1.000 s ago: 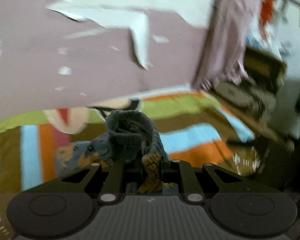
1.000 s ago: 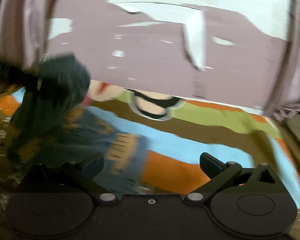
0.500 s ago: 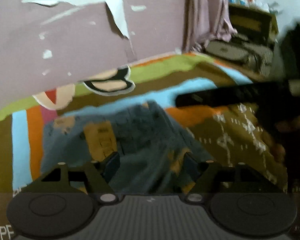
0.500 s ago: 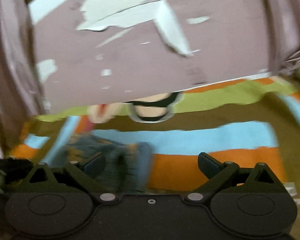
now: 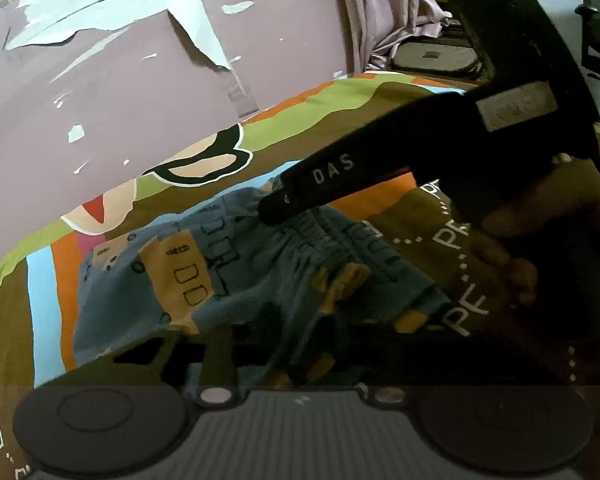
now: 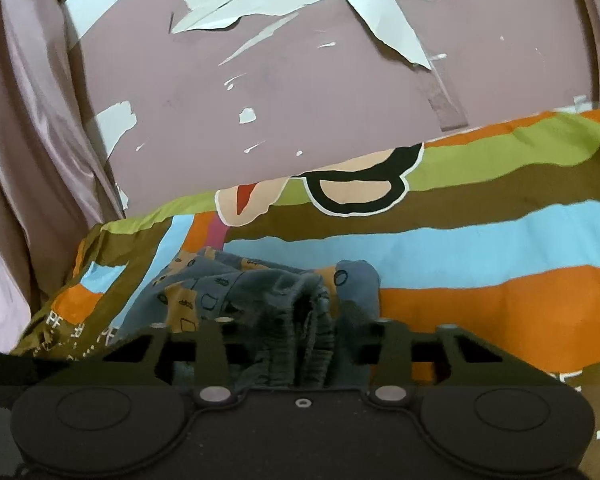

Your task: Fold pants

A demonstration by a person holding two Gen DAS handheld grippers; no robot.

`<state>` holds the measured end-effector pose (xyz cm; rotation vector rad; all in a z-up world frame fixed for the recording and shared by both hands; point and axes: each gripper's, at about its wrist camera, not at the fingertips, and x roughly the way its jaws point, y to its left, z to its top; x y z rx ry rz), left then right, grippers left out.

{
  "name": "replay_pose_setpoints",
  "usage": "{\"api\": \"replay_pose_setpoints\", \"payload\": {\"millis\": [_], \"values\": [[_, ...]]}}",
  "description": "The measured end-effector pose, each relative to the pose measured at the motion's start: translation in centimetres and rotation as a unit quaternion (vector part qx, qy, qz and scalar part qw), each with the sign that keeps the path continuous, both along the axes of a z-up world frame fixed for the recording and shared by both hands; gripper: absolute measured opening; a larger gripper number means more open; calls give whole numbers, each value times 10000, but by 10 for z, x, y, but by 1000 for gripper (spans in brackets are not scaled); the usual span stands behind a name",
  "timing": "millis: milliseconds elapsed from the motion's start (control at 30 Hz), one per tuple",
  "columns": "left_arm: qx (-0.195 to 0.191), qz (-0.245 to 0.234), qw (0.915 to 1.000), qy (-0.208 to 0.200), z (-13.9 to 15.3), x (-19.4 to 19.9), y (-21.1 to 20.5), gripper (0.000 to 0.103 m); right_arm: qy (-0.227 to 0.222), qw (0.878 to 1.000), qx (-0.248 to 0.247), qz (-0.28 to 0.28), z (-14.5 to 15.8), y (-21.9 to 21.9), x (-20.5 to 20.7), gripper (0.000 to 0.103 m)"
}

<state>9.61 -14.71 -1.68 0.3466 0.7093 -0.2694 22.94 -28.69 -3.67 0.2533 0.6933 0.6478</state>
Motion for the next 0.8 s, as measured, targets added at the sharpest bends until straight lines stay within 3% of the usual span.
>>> {"api": "replay_pose_setpoints", "payload": {"millis": [100, 233, 367, 433, 567, 633, 700, 733, 800], "values": [[-59, 30, 9999, -93, 3, -3, 0, 10, 28, 10000, 58, -9, 1, -2, -1, 16], [-514, 136, 9985, -143, 17, -6, 9, 7, -24, 9999, 88, -51, 17, -6, -6, 14], [-672, -60, 9976, -162, 23, -9, 10, 8, -118, 9998, -162, -85, 32, -12, -14, 14], [-605, -136, 9980, 119, 14, -4, 7, 15, -93, 9990, -436, -85, 27, -11, -15, 25], [-674, -81, 9970, 375, 6, -6, 10, 55, 118, 9956, -892, -255, 8, -9, -14, 48], [-878, -97, 9955, 330, 13, -9, 17, 62, -51, 9947, -968, -351, 12, -11, -18, 74], [-1115, 30, 9934, 278, 20, -11, 28, 70, -401, 9918, -1105, -499, 18, -12, -25, 93], [-1256, 156, 9917, 230, 24, -12, 35, 73, -517, 9906, -1146, -547, 19, -13, -28, 98], [-1564, 532, 9862, 109, 31, -13, 51, 83, -648, 9890, -1203, -571, 22, -11, -33, 98]]}}
